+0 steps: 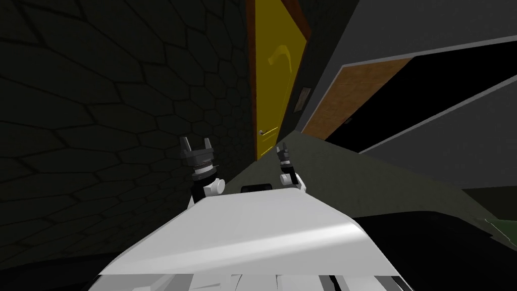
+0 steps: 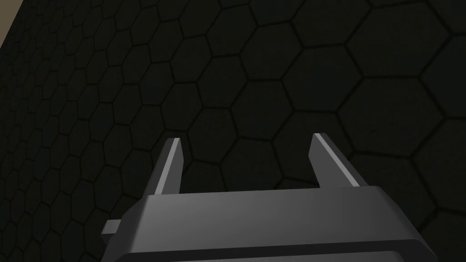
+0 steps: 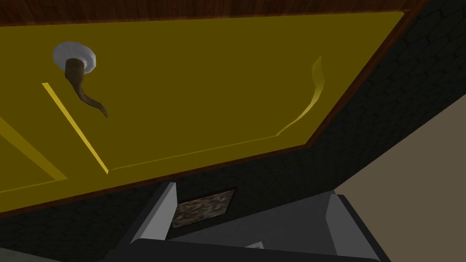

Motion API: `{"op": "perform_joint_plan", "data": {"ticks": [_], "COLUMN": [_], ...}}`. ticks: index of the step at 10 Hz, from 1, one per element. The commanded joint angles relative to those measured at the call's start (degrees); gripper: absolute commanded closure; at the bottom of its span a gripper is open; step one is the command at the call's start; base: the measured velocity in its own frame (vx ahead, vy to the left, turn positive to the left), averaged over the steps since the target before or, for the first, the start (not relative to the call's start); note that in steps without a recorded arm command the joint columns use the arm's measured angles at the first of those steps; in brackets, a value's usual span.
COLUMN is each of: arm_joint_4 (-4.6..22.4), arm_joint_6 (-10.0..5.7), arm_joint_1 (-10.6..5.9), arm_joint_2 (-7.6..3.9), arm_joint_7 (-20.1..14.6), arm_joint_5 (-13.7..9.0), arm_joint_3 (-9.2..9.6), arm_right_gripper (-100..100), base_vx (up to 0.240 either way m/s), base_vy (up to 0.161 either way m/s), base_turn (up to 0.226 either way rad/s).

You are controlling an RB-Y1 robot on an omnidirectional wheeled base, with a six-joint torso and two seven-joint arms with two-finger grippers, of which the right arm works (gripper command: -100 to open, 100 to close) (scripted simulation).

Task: Pull the door open

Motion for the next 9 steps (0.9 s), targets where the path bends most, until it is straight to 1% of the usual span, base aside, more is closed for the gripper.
{"op": "perform_joint_plan", "data": {"ticks": [1, 4, 5, 6, 7, 9], "arm_joint_4": [2.64, 7.13, 8.98, 9.02, 10.65, 13.91], "arm_joint_6": [-0.85, -2.17, -2.63, -2.63, -3.08, -3.99], "arm_joint_1": [-0.93, -2.72, -3.34, -3.34, -3.95, -5.18], "arm_joint_2": [-0.80, -2.47, -3.04, -3.04, -3.61, -4.74], "arm_joint_7": [-0.15, -0.58, -0.73, -0.73, -0.88, -1.17], "arm_joint_5": [-0.26, -0.84, -1.03, -1.03, -1.23, -1.63], "arm_joint_3": [0.58, 1.53, 1.85, 1.85, 2.17, 2.82], "arm_right_gripper": [-100, -100, -100, -100, -100, -100], "base_vx": [0.093, 0.085, 0.072, 0.052, 0.053, 0.072], "base_vy": [-0.067, -0.058, -0.063, -0.049, -0.051, -0.058], "base_turn": [0.158, 0.145, 0.144, 0.055, 0.095, 0.162]}}
